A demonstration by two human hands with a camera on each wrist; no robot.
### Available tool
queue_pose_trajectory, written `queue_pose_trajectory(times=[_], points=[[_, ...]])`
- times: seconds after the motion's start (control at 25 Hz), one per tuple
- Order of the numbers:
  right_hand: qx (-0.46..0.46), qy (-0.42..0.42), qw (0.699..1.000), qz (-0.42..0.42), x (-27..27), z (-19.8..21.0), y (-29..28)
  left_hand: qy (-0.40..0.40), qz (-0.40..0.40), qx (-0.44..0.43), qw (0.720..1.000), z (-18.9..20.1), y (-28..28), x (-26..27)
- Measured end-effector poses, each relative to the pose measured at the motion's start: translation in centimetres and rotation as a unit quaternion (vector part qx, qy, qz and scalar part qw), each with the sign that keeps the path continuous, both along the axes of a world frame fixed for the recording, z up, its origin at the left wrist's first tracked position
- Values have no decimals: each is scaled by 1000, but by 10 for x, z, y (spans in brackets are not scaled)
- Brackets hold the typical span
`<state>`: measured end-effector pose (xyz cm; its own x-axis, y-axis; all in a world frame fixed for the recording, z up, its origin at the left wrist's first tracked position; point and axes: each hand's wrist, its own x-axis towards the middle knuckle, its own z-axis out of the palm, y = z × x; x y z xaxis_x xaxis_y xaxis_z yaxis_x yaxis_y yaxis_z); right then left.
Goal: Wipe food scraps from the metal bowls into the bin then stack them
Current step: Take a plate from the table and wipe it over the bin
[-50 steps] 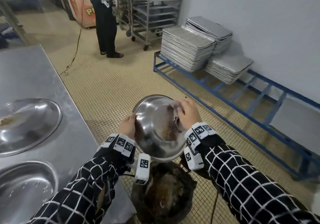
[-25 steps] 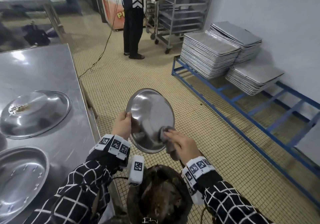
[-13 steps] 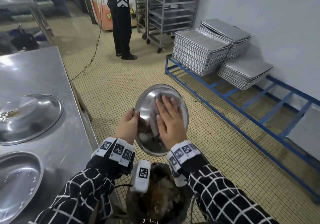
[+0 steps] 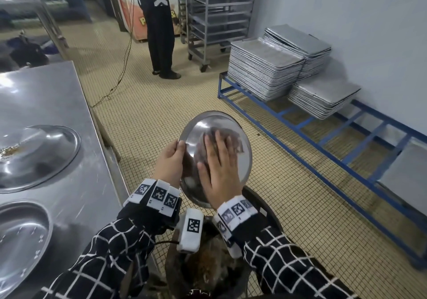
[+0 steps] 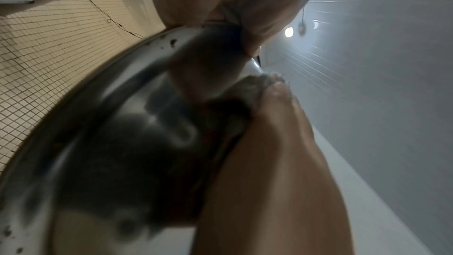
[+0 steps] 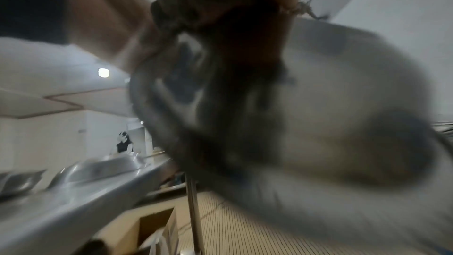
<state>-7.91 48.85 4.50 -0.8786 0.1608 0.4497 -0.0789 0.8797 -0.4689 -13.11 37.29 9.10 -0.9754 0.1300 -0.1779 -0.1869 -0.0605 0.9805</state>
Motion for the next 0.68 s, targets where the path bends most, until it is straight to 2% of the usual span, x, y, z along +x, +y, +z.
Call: queue_pose_trajectory(times=[0.12, 0.24, 0.32, 0.4, 0.48, 0.6, 0.68], points=[[-52, 11, 996, -73, -28, 22, 28, -6, -3, 20, 1000, 3, -2, 0], [-199, -57, 972, -114, -17, 3, 60, -15, 17, 37, 999, 1, -11, -6], [-231, -89, 964, -99, 9, -17, 54, -20, 26, 41, 999, -1, -15, -8], [-169, -68, 983, -35, 27, -30, 29, -21, 29, 24, 999, -4, -13, -8], [-66, -25, 998, 7, 27, -28, 6, -20, 25, 13, 999, -6, -7, -5], [4, 27, 1000, -13, 4, 3, 0, -9, -9, 23, 1000, -4, 0, 1], [-17, 43, 997, -61, -10, 17, 19, -2, -28, 31, 999, -3, 1, 3]])
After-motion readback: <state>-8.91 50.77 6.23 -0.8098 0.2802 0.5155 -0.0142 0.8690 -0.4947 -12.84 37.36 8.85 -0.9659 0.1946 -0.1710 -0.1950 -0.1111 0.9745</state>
